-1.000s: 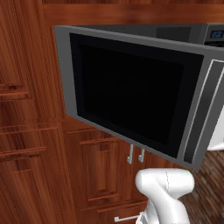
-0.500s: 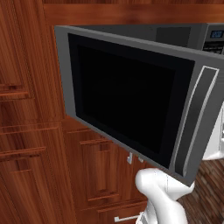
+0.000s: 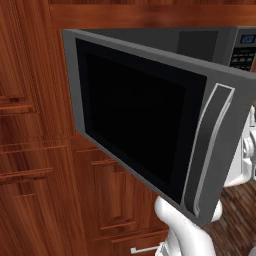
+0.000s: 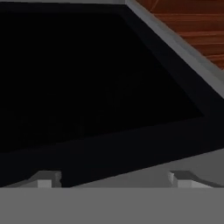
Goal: Retrieve the reheated potato from the microwave, then place the potato, cheese, and condiment on the cutting board.
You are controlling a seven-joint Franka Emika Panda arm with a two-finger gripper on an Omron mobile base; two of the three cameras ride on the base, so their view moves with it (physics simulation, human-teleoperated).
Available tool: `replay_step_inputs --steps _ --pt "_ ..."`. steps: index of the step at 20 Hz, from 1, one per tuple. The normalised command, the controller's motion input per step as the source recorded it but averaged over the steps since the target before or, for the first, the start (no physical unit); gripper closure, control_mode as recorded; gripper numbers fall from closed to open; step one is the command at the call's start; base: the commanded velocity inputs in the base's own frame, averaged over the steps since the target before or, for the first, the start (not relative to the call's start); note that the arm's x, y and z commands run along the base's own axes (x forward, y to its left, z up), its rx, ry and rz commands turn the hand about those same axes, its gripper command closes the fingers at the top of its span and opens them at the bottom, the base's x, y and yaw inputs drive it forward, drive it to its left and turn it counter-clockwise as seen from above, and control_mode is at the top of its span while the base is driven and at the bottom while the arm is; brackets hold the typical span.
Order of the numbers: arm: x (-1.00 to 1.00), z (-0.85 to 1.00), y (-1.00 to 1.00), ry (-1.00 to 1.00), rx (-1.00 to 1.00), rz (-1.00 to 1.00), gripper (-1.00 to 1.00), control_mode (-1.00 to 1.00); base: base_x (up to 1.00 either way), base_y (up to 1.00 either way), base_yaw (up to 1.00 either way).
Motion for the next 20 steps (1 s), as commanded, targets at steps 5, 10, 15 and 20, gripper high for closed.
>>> replay_step_inputs --steps 5,10,15,20 --pt "-0.10 -0.05 0.54 0.00 0.03 0.02 -1.00 -1.00 0.00 0.00 0.00" --pt "-0.01 -0.08 0.53 0.00 0.06 0.00 -1.00 -1.00 0.00 0.00 0.00" --pt "-0.02 -0.23 0.53 0.00 0.08 0.00 -1.00 -1.00 0.00 0.00 0.00" --pt "0.00 -0.28 0.51 0.00 0.10 0.00 -1.00 -1.00 0.00 0.00 0.00"
